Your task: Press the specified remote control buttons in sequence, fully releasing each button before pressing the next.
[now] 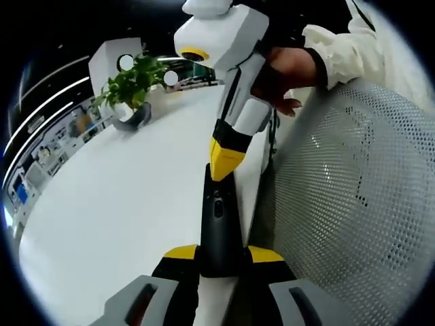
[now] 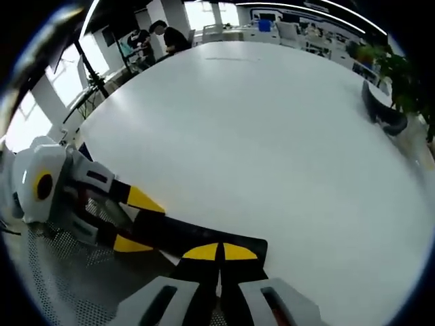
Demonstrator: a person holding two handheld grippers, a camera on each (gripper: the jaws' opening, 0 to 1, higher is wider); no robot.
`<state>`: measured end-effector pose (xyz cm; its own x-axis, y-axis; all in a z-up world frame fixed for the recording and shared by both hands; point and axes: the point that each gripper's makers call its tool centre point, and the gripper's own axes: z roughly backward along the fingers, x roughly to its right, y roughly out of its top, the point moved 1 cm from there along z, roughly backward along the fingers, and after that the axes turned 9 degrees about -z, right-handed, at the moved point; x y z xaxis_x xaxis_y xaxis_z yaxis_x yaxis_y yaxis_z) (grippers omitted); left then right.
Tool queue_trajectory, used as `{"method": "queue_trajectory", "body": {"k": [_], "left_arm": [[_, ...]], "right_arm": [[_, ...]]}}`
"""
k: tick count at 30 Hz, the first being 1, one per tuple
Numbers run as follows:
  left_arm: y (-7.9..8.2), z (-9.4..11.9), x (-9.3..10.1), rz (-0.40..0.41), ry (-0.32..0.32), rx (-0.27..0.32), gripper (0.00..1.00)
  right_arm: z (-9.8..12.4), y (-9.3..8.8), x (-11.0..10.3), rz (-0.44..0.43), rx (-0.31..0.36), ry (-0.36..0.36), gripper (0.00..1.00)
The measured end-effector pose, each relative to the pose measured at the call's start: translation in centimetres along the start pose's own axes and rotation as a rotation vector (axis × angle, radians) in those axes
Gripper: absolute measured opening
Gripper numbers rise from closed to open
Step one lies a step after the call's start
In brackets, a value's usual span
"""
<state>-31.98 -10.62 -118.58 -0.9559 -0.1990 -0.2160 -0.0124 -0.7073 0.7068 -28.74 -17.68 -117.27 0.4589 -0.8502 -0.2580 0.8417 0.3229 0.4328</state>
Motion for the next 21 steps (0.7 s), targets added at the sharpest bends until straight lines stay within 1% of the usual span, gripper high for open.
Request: {"method": "queue_trajectory", "body": {"k": [2, 5, 7, 9, 10, 12, 17, 20, 21], "left_arm": [[0.08, 0.03, -0.01, 0.011, -0.005, -0.001, 0.26], [0.10, 0.10, -0.01, 0.035, -0.010, 0.004, 0.26], [0.29, 0.21, 0.03, 0.114, -0.015, 0.029, 0.26], [0.45, 0.26, -0.27, 0.186, -0.022, 0.049, 0.25], [0.28, 0.33, -0.32, 0.206, -0.019, 0.041, 0.25], [0.23, 0.25, -0.29, 0.183, -0.017, 0.042, 0.24], [0.18, 0.29, -0.26, 0.190, -0.018, 0.048, 0.24], [0.17, 0.31, -0.25, 0.196, -0.021, 0.050, 0.24], [0.18, 0.30, -0.22, 0.185, -0.025, 0.047, 0.24]], "right_arm": [[0.02, 0.11, 0.12, -0.022, -0.004, 0.018, 0.00], [0.09, 0.02, 0.06, -0.031, 0.000, 0.034, 0.00], [0.08, 0.01, 0.00, -0.041, 0.012, 0.034, 0.00], [-0.02, 0.12, -0.10, -0.031, 0.005, 0.038, 0.00], [-0.02, 0.13, -0.12, -0.026, 0.001, 0.039, 0.00], [-0.04, 0.11, -0.17, -0.021, 0.003, 0.038, 0.00], [-0.15, 0.11, -0.22, 0.007, 0.006, 0.024, 0.00], [-0.14, 0.10, -0.19, 0.003, 0.010, 0.028, 0.00], [-0.15, 0.13, -0.21, 0.002, 0.008, 0.030, 0.00]]}}
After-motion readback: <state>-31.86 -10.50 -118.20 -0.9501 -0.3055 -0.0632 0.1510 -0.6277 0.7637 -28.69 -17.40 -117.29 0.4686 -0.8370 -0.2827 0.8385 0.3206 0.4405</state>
